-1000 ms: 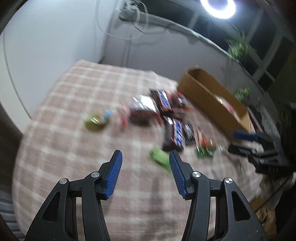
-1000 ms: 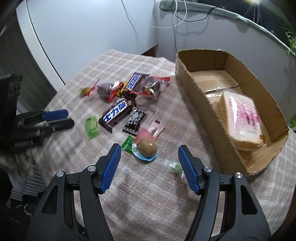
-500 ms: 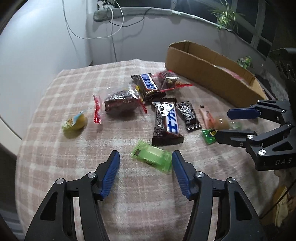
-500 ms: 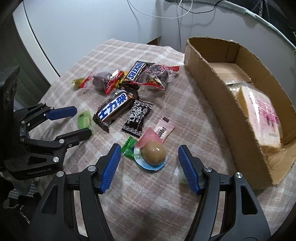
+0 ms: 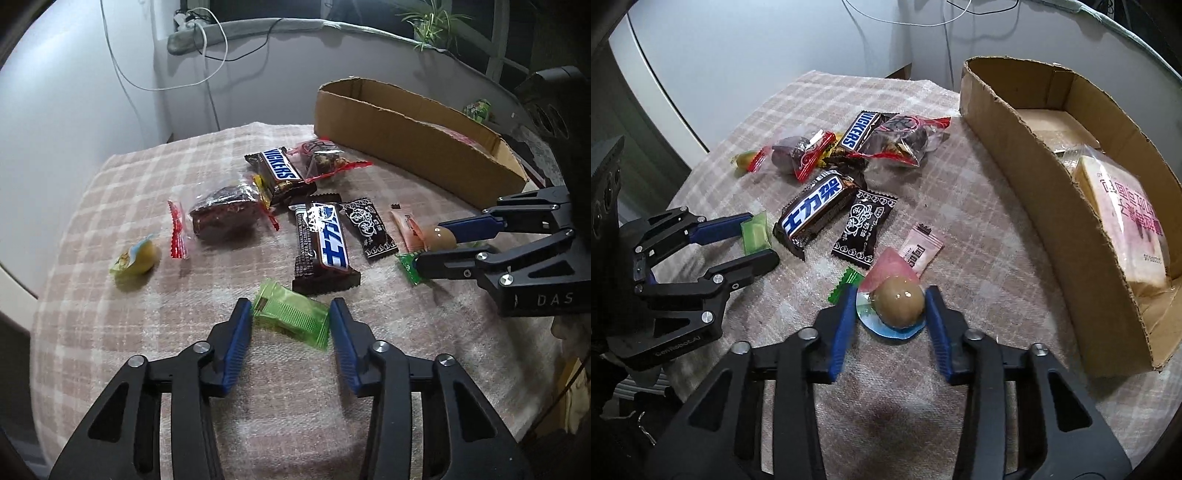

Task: Organize snacks
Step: 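Close the right gripper on the egg snack while the left gripper grasps the green pack, then carry both snacks into the box and open both grippers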

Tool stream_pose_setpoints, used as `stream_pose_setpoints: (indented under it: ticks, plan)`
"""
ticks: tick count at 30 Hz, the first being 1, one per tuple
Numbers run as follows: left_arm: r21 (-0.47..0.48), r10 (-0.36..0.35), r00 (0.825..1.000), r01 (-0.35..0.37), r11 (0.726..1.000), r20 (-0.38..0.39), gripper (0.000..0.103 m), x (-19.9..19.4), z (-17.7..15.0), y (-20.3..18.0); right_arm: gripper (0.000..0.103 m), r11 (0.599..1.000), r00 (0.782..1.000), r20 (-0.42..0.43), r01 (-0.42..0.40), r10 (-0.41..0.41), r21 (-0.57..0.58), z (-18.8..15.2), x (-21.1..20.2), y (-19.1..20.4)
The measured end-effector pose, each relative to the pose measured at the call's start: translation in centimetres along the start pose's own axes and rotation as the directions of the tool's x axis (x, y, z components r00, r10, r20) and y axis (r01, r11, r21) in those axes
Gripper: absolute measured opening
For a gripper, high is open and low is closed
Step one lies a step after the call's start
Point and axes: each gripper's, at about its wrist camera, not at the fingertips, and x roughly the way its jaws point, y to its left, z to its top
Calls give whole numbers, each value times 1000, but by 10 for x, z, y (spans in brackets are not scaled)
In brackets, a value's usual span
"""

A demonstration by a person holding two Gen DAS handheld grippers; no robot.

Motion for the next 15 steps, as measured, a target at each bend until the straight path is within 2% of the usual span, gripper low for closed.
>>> stream_pose_setpoints:
  ticks: [3,15]
  plan:
    - [0,-3,1000,3,1000,5,33,0,1,-1,38,1000,1000,1,-3,3,-2,0,1,1]
    - [-80,-31,999,33,996,31,31,-10,1,12,38,1000,998,65,-13,12,23,-1,-24,-5]
